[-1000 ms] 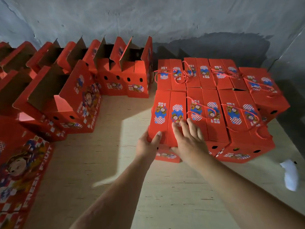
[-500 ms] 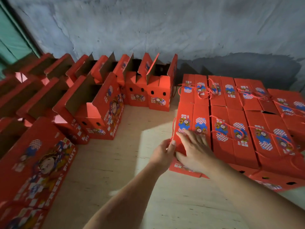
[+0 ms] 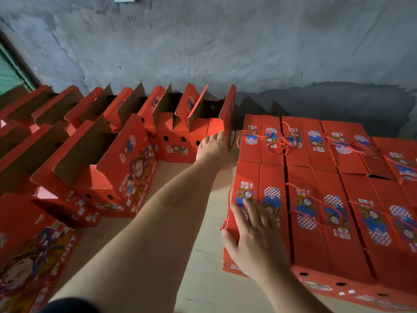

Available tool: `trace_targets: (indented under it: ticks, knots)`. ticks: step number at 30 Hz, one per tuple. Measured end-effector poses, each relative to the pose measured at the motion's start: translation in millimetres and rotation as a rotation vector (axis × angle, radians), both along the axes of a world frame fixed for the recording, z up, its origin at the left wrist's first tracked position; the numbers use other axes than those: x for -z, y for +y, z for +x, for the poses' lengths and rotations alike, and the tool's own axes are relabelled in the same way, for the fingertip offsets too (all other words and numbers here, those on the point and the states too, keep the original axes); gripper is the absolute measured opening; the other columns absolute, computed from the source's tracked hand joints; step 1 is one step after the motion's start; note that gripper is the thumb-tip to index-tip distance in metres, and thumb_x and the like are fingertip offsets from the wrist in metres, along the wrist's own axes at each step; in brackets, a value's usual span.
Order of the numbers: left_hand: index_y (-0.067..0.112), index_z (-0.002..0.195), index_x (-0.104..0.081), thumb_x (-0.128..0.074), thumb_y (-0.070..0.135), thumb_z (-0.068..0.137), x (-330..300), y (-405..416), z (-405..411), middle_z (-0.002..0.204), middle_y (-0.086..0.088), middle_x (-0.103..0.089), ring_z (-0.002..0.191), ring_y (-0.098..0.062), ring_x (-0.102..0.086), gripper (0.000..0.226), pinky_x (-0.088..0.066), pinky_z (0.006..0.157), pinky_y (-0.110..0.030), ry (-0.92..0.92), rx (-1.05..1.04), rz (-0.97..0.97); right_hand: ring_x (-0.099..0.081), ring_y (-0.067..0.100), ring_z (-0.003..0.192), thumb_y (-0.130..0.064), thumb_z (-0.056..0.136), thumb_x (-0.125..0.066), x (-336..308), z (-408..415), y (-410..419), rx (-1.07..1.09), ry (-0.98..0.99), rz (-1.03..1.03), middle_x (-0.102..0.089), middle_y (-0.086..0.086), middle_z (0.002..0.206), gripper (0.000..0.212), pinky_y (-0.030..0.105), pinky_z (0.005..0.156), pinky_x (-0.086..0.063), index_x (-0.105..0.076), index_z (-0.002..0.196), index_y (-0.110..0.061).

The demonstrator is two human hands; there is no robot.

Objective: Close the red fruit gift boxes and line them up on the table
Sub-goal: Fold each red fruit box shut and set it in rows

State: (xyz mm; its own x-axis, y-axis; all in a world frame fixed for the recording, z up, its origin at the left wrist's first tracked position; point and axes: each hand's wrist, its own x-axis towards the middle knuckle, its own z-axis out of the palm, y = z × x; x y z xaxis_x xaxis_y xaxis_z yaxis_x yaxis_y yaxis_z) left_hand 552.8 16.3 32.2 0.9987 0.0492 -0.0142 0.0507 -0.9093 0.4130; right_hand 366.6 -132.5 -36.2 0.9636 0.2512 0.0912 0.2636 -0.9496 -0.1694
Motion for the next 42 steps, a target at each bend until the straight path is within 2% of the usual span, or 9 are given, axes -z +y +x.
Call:
trace_targets:
  ticks: [4, 8, 14, 19, 24, 29, 33, 36, 42]
  knots:
    - [0.03, 0.163, -0.013, -0.055, 0.048, 0.097, 10.7, -12.9, 60.3, 0.158, -0.008, -0.037, 0.145, -0.039, -0.032, 0.08, -0.026, 0.12, -0.049, -0.013, -0.044, -0.046, -0.048, 0.035, 0.14, -0.06, 0.085, -0.056, 5.8, 0.4, -1.2, -0.013, -0.036, 0.07, -0.049, 0.013, 0.154, 0.069, 0.057, 0.114, -0.04, -0.06, 0.141, -0.022]
    - [0.032, 0.154, -0.04, -0.051, 0.044, 0.1, 27.2, -7.5, 104.4, 0.15, -0.01, -0.047, 0.138, -0.037, -0.04, 0.056, -0.032, 0.115, -0.043, -0.005, -0.036, -0.039, -0.054, 0.034, 0.135, -0.062, 0.073, -0.061, 15.8, 7.5, -0.1, -0.014, -0.085, 0.091, -0.053, 0.014, 0.15, 0.074, 0.054, 0.111, -0.036, -0.065, 0.136, -0.022]
    - [0.014, 0.1, -0.075, -0.053, 0.012, 0.095, 42.1, -1.5, 110.7, 0.094, -0.01, -0.073, 0.094, -0.036, -0.068, 0.023, -0.052, 0.074, -0.037, -0.232, -0.164, -0.198, -0.052, 0.034, 0.136, -0.061, 0.073, -0.061, 22.3, 11.1, -2.1, -0.009, -0.107, 0.104, -0.053, 0.012, 0.151, 0.074, 0.053, 0.114, -0.032, -0.064, 0.137, -0.022]
    - [0.02, 0.12, -0.077, -0.047, -0.004, 0.09, 41.5, -3.1, 70.7, 0.12, -0.006, -0.075, 0.109, -0.028, -0.07, 0.049, -0.056, 0.099, -0.038, -0.325, -0.24, -0.253, -0.043, 0.033, 0.144, -0.062, 0.085, -0.053, 20.7, 5.5, -2.7, -0.013, -0.083, 0.104, -0.046, 0.012, 0.157, 0.071, 0.056, 0.116, -0.037, -0.056, 0.144, -0.022]
    - [0.022, 0.115, -0.078, -0.046, -0.002, 0.092, 39.5, 14.7, 6.4, 0.118, -0.006, -0.075, 0.101, -0.026, -0.071, 0.046, -0.059, 0.092, -0.04, -0.303, -0.247, -0.207, -0.024, 0.028, 0.154, -0.067, 0.092, -0.038, 17.0, 7.4, -5.1, -0.027, -0.036, 0.102, -0.029, 0.006, 0.166, 0.073, 0.044, 0.126, -0.006, -0.038, 0.154, -0.027]
    - [0.028, 0.113, -0.078, -0.051, 0.001, 0.094, 36.4, 22.2, -88.8, 0.115, -0.001, -0.076, 0.097, -0.023, -0.071, 0.043, -0.059, 0.086, -0.034, -0.218, -0.214, -0.158, -0.014, 0.021, 0.155, -0.059, 0.096, -0.042, 9.8, 4.0, -15.0, -0.106, 0.067, 0.162, -0.024, 0.001, 0.164, 0.068, 0.038, 0.127, -0.006, -0.032, 0.156, -0.028]
    - [0.031, 0.11, -0.079, -0.054, 0.009, 0.093, 33.3, 17.3, -179.7, 0.102, 0.004, -0.079, 0.088, -0.018, -0.072, 0.037, -0.056, 0.077, -0.027, -0.163, -0.17, -0.247, -0.049, 0.02, 0.125, -0.036, 0.095, -0.061, -2.4, -26.7, -13.1, -0.059, 0.069, 0.373, -0.053, -0.002, 0.129, 0.044, 0.039, 0.108, -0.042, -0.057, 0.134, -0.019]
    - [0.032, 0.107, -0.08, -0.058, 0.014, 0.093, 31.9, 9.1, -246.7, 0.096, 0.009, -0.079, 0.085, -0.011, -0.072, 0.031, -0.055, 0.074, -0.023, -0.138, -0.125, -0.338, -0.055, 0.015, 0.11, -0.03, 0.096, -0.064, -12.1, -66.6, -0.4, 0.039, 0.135, 0.628, -0.058, -0.008, 0.116, 0.024, 0.034, 0.095, -0.048, -0.06, 0.118, -0.021]
    - [0.02, 0.084, -0.076, -0.062, 0.011, 0.089, 34.0, -12.4, -365.0, 0.074, 0.004, -0.073, 0.07, -0.015, -0.066, 0.017, -0.048, 0.063, -0.033, -0.131, -0.04, -0.406, -0.037, 0.004, 0.129, -0.052, 0.087, -0.061, -53.6, -145.9, 15.5, 0.251, 0.534, 1.135, -0.038, -0.008, 0.151, 0.086, 0.027, 0.105, -0.029, -0.024, 0.16, -0.026]
